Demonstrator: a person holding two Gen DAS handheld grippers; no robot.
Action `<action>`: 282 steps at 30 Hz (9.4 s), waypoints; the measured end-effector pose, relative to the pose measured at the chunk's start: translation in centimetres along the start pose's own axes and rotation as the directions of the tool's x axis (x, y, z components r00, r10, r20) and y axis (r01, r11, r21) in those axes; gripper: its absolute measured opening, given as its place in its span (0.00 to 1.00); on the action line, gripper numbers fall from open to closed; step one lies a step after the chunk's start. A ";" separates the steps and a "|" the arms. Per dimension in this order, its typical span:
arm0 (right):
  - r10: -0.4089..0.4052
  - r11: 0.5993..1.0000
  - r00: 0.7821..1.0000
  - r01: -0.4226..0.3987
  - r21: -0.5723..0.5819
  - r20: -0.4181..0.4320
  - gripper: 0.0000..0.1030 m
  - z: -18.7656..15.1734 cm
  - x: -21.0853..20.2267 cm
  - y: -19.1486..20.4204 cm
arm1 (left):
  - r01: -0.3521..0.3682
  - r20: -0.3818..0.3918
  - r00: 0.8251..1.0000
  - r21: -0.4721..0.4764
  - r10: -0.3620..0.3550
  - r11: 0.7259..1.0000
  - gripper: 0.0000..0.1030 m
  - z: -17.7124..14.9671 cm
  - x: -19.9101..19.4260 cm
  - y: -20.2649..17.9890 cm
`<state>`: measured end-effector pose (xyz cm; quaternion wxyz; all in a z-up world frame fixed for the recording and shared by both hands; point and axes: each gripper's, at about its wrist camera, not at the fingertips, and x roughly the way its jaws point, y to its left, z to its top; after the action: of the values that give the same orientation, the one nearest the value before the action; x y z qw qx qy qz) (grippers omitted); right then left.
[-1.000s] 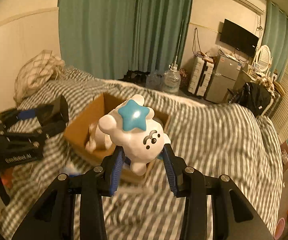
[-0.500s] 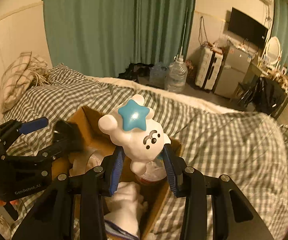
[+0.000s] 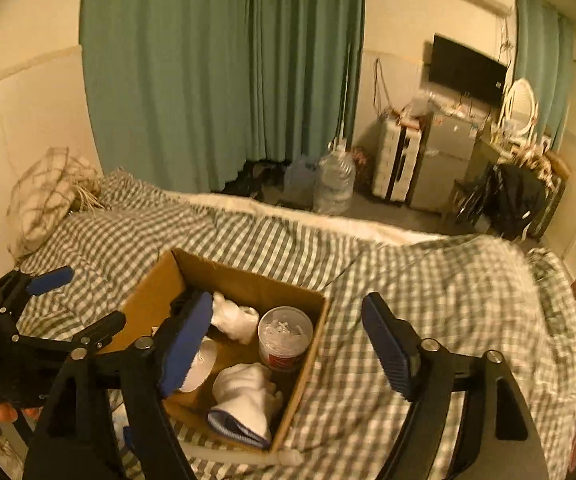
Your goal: Organize objects
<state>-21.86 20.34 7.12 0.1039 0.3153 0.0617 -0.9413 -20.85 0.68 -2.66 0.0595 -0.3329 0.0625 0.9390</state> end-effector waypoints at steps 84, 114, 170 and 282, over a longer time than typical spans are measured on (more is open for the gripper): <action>0.176 0.979 0.976 -0.187 -0.082 -0.124 0.11 -14.9 -1.4 6.7 | 0.012 -0.126 0.991 -0.172 -0.034 0.985 0.75 -14.2 -2.0 0.8; 0.122 0.992 0.988 -0.118 -0.053 0.095 0.11 2.1 -0.6 5.4 | 0.030 0.053 0.998 -0.098 -0.025 0.995 0.75 2.2 2.1 1.5; -0.191 0.980 0.955 0.170 0.108 0.229 1.00 -11.3 -11.4 3.5 | -0.095 0.280 0.952 -0.124 0.127 0.988 1.00 -8.3 -11.1 -1.0; -0.207 0.975 0.961 0.188 0.115 0.185 1.00 -11.8 -10.0 3.8 | -0.091 0.257 0.958 -0.148 0.128 0.985 1.00 -8.6 -11.3 -0.9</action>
<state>-6.34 20.32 3.63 -0.0003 0.2182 0.0368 -0.9752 -6.66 -0.63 -2.25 -0.0075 -0.2035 0.0087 0.9790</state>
